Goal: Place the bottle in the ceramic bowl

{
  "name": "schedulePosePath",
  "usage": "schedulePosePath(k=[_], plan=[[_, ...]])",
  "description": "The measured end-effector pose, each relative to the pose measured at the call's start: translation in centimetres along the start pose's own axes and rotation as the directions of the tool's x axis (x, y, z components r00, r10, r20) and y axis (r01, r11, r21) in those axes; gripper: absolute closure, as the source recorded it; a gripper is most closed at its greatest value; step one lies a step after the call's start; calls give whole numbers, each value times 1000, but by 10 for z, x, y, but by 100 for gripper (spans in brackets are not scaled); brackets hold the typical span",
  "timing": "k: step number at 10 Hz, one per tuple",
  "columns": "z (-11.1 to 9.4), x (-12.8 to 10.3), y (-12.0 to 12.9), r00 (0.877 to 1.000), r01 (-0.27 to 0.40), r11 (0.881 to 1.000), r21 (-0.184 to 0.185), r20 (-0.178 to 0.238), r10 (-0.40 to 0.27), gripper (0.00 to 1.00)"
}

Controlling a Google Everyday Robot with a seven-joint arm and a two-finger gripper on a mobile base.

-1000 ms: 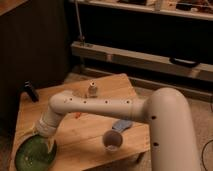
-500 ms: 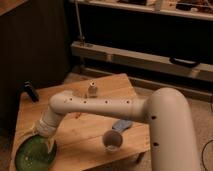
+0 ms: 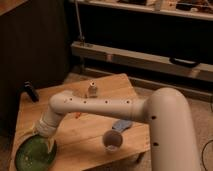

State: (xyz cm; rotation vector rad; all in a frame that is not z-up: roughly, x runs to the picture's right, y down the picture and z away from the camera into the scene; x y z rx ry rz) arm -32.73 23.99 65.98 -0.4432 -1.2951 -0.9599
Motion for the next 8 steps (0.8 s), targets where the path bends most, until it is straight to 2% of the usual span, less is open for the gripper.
schedulePosePath(k=[5,6,8], plan=[[-1,0,0,1000,-1,1000,1,-1,1,20],[-10,7,6,1000,-19,1000,14,-14,19,20],[-49,34,32,993,-90,993,70,-68,95,20]])
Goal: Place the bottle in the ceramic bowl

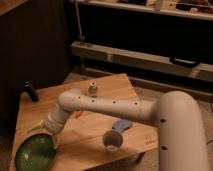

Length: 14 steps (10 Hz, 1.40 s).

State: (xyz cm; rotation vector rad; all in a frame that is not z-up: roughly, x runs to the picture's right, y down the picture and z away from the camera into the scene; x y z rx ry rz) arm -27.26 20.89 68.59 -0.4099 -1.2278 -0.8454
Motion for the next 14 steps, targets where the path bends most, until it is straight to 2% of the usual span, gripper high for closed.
schedulePosePath(k=[3,5,7,10,12,14], plan=[[-64,43,44,988,-116,989,92,-88,124,20],[-85,55,57,988,-116,988,97,-94,126,20],[-91,52,53,988,-83,991,107,-123,96,20],[-97,27,54,979,-47,984,172,-188,80,20],[-119,25,60,969,-45,976,214,-228,94,20],[-151,38,58,960,-32,969,243,-262,98,20]])
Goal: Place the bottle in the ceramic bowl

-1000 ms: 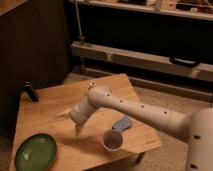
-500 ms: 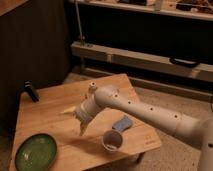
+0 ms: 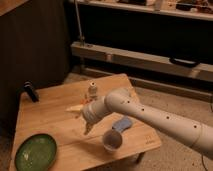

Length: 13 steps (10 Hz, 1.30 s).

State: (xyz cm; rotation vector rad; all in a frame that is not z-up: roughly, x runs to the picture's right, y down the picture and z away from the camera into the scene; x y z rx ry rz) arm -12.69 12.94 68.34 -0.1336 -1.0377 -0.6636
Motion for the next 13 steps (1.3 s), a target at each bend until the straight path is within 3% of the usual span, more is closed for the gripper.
schedulePosePath(k=[3,6,8,11,13], plan=[[-50,52,-27,998,-13,1000,19,-68,15,20],[-125,104,-70,987,-70,997,28,-143,73,20],[-170,125,-110,980,-105,994,9,-167,105,20],[-192,135,-139,975,-159,987,-17,-161,154,20],[-187,140,-142,973,-184,982,-37,-147,177,20]])
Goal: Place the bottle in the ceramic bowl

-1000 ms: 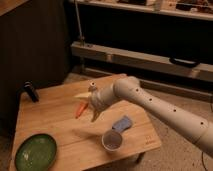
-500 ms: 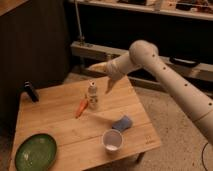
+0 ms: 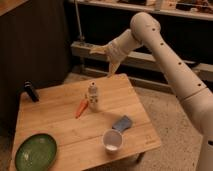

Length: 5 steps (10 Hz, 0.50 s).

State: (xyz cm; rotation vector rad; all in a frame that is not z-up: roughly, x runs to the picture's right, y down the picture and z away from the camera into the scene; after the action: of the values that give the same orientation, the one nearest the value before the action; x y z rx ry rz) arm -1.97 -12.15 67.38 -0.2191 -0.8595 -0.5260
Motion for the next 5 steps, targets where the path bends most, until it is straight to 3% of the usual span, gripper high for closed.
schedulePosePath(k=[2,5], plan=[[20,10,10,999,-27,999,-29,19,28,20],[75,39,39,996,-62,996,-61,56,66,20]])
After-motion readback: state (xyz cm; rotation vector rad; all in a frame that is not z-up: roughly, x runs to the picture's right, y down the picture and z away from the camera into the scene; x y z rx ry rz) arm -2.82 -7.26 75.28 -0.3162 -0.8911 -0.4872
